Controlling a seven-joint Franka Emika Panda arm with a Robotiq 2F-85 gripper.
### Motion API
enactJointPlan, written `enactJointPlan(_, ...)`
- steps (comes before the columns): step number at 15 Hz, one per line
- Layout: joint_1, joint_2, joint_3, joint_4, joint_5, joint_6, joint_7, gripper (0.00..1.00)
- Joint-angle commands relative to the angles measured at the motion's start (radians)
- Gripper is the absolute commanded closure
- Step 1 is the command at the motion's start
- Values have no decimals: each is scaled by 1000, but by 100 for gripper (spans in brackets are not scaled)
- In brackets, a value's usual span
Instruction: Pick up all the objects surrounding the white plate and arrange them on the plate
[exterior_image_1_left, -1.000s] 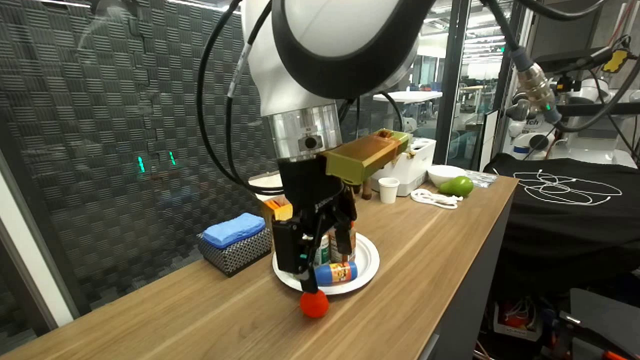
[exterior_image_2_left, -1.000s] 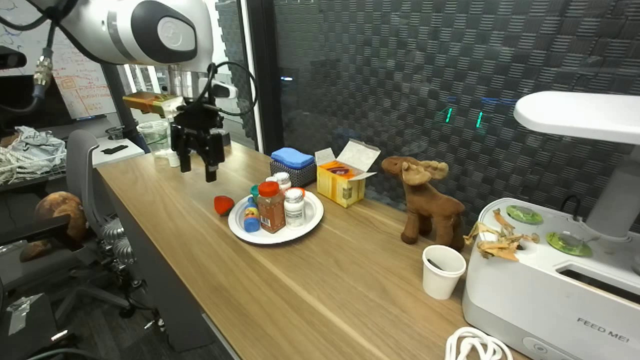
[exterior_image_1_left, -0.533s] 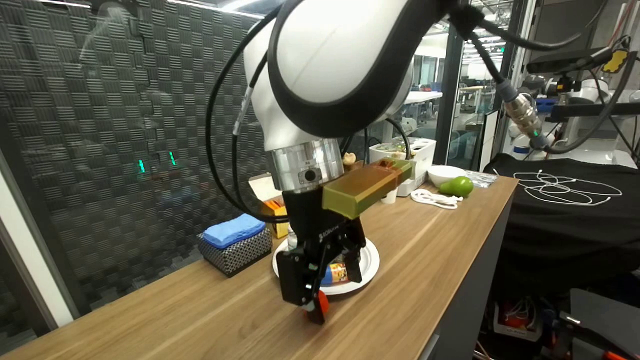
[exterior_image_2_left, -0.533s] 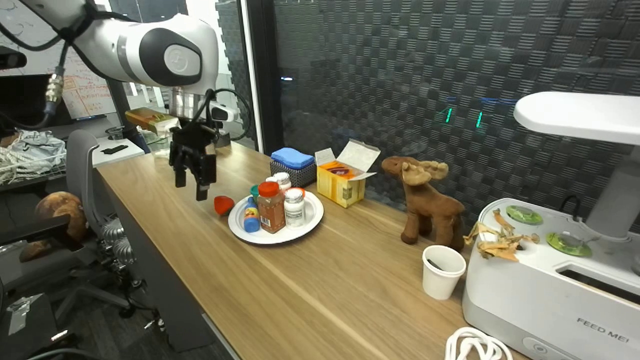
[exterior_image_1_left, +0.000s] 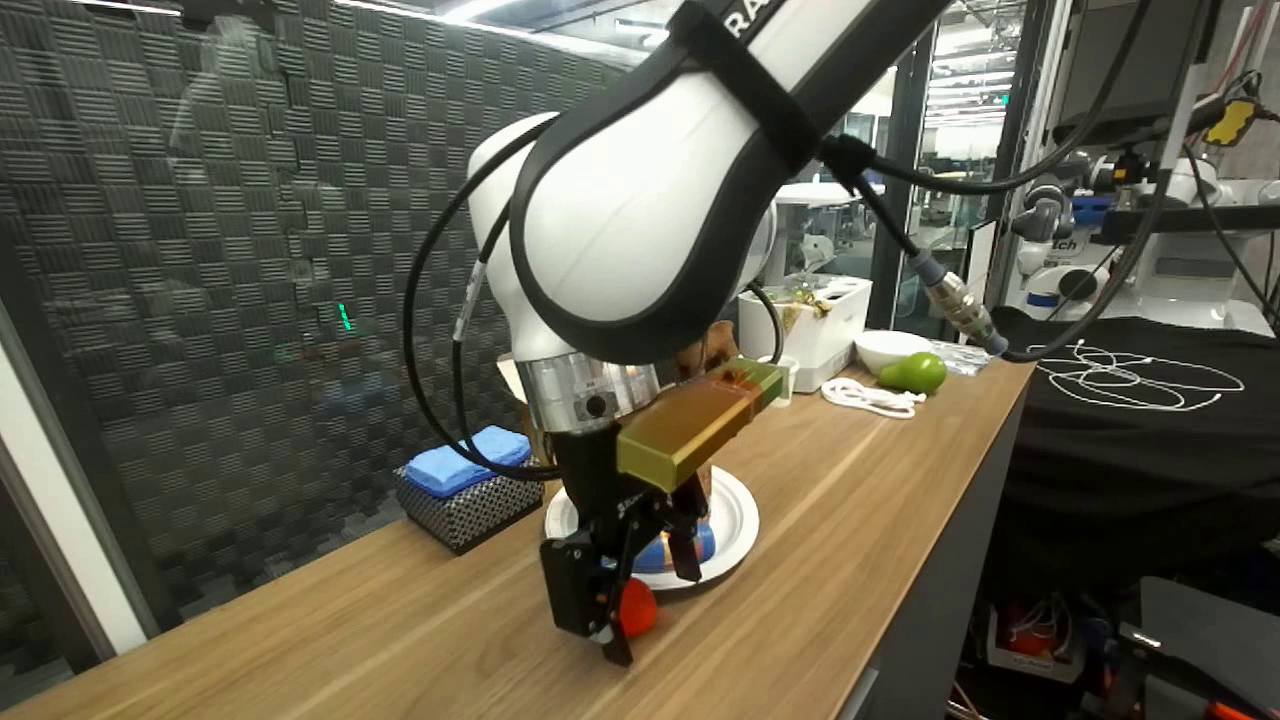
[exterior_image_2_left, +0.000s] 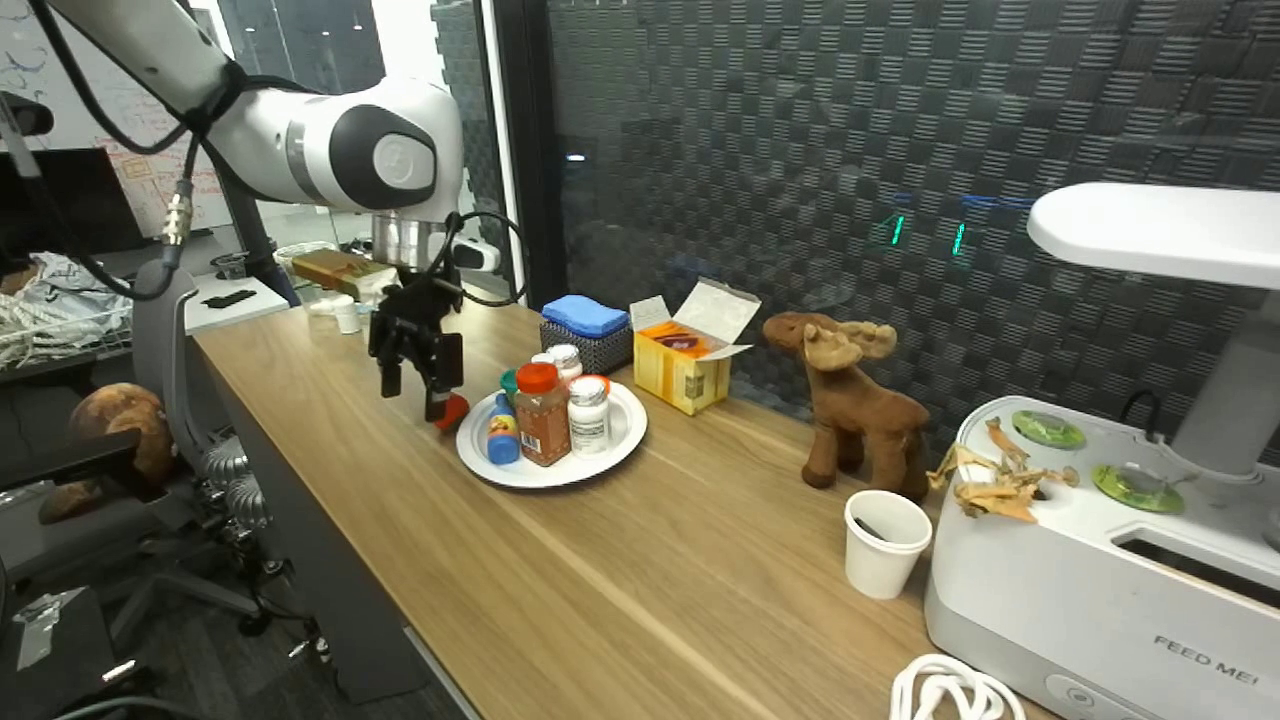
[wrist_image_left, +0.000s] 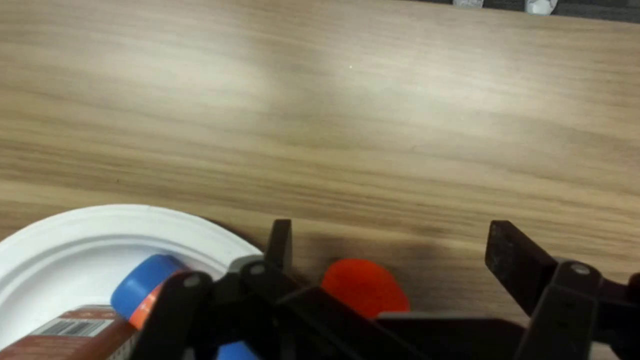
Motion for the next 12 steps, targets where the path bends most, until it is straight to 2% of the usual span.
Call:
enactJointPlan(1,24,41,-14,68,-30,14,-10,0)
enactJointPlan(3,24,50,-15,83,-35,16,-14,3)
enactJointPlan(4,24,51,-16,87,-36,14,-14,26)
enactJointPlan(6,24,50,-21,92,-39,8,-7,30)
enactJointPlan(9,22,47,-28,92,-41,2,-5,57)
enactJointPlan(12,25,48,-37,92,-51,-5,-4,79)
